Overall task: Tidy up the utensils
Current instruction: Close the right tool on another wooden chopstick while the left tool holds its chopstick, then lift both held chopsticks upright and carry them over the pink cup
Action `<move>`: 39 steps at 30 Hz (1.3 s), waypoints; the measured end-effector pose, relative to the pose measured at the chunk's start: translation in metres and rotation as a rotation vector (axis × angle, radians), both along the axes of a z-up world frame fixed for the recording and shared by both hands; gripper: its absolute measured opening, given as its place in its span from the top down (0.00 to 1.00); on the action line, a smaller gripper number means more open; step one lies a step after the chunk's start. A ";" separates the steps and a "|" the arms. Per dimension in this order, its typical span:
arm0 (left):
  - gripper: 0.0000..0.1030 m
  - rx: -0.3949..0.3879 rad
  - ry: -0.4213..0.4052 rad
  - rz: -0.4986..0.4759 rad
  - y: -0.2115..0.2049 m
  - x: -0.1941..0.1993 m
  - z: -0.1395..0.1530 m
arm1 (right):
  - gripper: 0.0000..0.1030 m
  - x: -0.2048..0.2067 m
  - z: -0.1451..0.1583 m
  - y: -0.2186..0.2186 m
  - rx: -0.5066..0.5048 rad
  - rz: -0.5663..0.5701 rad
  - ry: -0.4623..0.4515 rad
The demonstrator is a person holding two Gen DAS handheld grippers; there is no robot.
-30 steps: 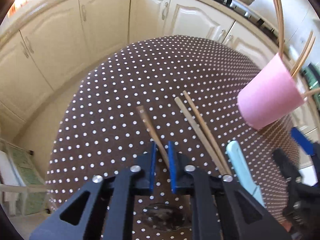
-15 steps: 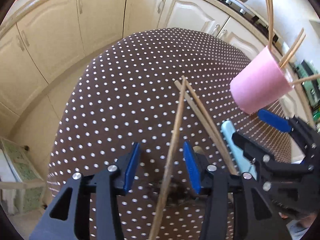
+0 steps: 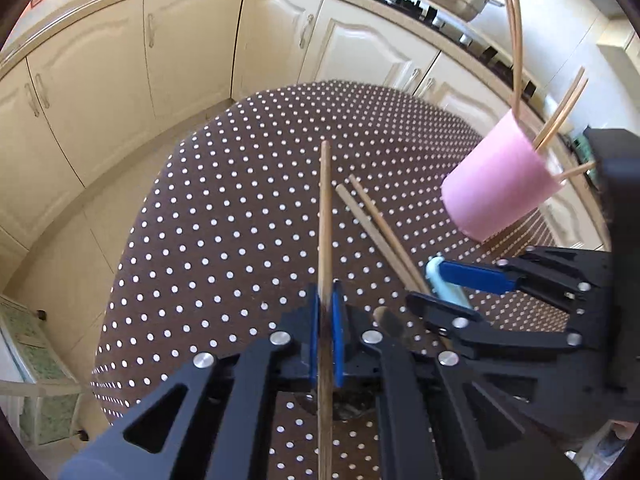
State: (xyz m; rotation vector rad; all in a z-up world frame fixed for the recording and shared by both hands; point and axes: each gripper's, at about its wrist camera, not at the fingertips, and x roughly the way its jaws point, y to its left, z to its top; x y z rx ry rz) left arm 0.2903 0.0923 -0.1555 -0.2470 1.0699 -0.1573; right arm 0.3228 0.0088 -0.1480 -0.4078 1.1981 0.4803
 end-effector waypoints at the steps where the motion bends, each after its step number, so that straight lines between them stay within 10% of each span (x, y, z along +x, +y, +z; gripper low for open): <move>1: 0.94 0.000 -0.007 0.006 0.001 -0.001 0.002 | 0.71 0.001 0.000 0.002 -0.008 0.001 0.005; 39: 0.94 -0.047 -0.033 0.000 -0.007 -0.010 0.014 | 0.93 -0.027 -0.007 0.013 -0.068 -0.010 -0.020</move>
